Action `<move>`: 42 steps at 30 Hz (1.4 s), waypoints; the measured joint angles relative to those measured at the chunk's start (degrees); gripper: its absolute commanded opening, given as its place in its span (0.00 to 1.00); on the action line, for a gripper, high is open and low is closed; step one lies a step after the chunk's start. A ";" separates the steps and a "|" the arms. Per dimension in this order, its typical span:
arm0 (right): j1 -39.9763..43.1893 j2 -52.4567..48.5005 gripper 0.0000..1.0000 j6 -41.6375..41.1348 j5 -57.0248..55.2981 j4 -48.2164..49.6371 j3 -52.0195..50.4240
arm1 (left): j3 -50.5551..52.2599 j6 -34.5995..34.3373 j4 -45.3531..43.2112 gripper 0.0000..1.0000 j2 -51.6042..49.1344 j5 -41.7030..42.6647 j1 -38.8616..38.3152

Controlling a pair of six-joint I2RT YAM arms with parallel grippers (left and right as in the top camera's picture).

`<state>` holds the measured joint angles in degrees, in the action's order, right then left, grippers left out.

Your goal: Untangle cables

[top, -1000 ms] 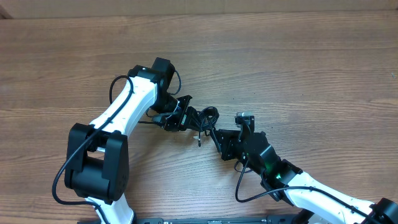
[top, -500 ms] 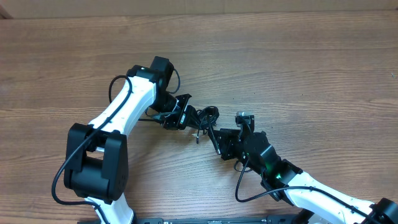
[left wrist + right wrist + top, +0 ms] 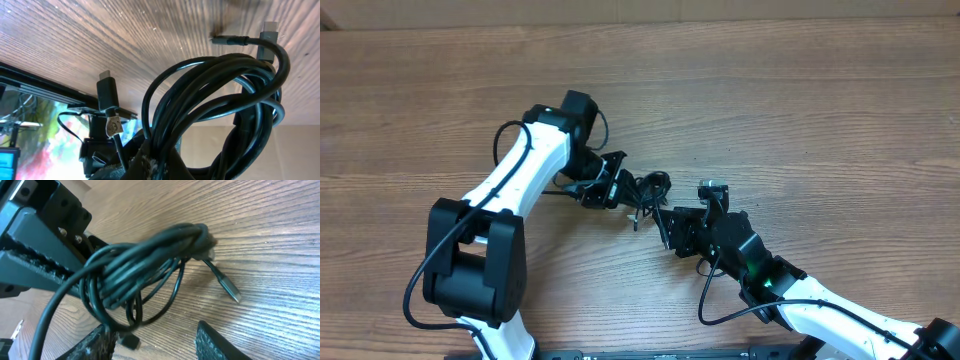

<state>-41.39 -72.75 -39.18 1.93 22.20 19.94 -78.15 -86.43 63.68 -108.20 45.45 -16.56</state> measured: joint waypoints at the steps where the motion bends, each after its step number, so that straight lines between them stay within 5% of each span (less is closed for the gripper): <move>1: 0.00 0.00 0.48 0.02 -0.04 -0.44 0.00 | 0.00 0.00 0.00 0.04 0.00 -0.02 -0.24; 13: -0.02 0.00 0.43 0.17 -2.36 -3.21 0.00 | 0.00 0.00 0.66 0.04 0.00 0.74 -0.50; 21: 0.00 1.57 0.41 3.54 3.48 3.87 -0.04 | 0.00 0.02 1.07 0.04 0.00 -0.72 -0.52; 28: 0.00 1.68 0.32 6.73 6.23 3.89 -0.04 | 0.00 0.57 1.07 0.04 0.00 -0.63 -0.52; 35: 0.02 0.57 0.04 7.89 6.82 3.82 -0.04 | 0.00 2.14 1.07 0.04 0.00 0.44 -0.52; 42: 0.20 0.59 0.04 8.11 8.72 2.25 -0.02 | 0.02 8.74 -2.99 0.04 0.00 0.66 -0.42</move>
<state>-41.19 -72.16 -31.07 10.66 24.45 19.92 -78.13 -77.69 60.69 -108.20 46.11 -16.97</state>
